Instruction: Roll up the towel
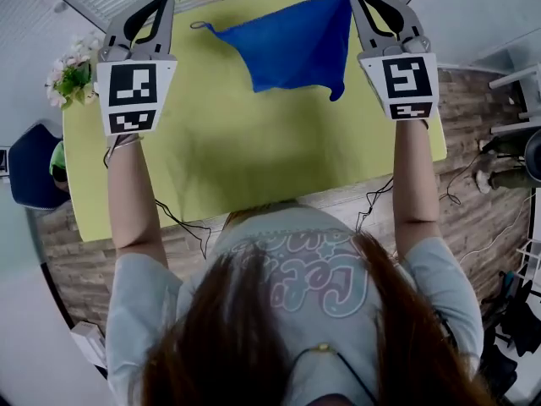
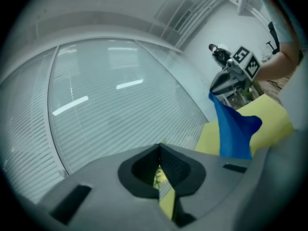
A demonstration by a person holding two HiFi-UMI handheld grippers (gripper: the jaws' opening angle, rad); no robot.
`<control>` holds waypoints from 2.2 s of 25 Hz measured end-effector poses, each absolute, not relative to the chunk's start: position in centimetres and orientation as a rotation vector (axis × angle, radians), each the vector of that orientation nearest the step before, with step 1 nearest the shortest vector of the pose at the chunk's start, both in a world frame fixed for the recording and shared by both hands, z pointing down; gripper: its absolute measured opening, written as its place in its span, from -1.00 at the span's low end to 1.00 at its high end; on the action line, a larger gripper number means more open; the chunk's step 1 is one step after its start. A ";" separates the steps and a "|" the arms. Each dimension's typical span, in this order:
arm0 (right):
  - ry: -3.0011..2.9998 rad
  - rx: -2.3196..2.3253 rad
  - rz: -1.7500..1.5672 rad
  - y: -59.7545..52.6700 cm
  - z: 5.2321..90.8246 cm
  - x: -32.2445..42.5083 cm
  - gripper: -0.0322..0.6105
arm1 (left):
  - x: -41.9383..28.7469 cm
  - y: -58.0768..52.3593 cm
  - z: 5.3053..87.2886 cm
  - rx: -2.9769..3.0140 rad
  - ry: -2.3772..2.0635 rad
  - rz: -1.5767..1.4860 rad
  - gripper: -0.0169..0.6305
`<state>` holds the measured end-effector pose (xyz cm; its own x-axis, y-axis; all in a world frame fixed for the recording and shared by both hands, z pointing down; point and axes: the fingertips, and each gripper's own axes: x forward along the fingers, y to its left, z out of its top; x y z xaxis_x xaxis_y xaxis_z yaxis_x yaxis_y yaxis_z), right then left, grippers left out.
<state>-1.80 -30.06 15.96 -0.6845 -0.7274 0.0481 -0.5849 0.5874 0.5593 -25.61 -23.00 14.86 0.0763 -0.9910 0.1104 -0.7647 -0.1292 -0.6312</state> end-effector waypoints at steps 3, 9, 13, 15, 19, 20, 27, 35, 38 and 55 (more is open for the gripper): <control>-2.541 1.050 -0.732 -30.8 16.3 -2.3 -0.84 | -24.7 -24.0 16.2 -2.028 1.699 -0.754 -0.91; -2.529 1.032 -0.705 -30.8 17.2 -2.2 -0.84 | -16.7 -24.1 24.8 -2.470 1.442 -0.687 -0.90; -2.538 1.032 -0.689 -30.4 17.1 -1.5 -0.84 | -11.0 -24.6 30.6 -2.632 1.280 -0.740 -0.26; -2.543 1.030 -0.691 -30.0 16.9 -1.5 -0.84 | -9.8 -25.5 32.4 -2.627 1.271 -0.780 -0.18; -2.561 1.023 -0.692 -29.4 16.5 -2.2 -0.84 | -9.6 -27.1 35.3 -2.613 1.281 -0.870 -0.17; -2.569 1.021 -0.688 -29.2 16.4 -2.2 -0.84 | -9.4 -27.3 35.9 -2.627 1.279 -0.885 -0.23; -2.569 1.029 -0.692 -29.1 16.0 -2.0 -0.84 | -7.2 -25.6 34.2 -2.719 1.284 -0.748 -0.30; -2.578 1.027 -0.700 -28.1 15.8 -2.0 -0.84 | -4.6 -22.5 30.5 -2.823 1.226 -0.595 -0.29; -2.606 1.004 -0.697 -27.5 15.6 -2.6 -0.84 | -4.2 -23.1 30.5 -2.925 1.228 -0.462 -0.29; -2.510 0.925 -0.970 -34.4 13.2 -8.0 -0.84 | -23.0 -29.9 16.3 -2.250 1.527 -0.715 -0.88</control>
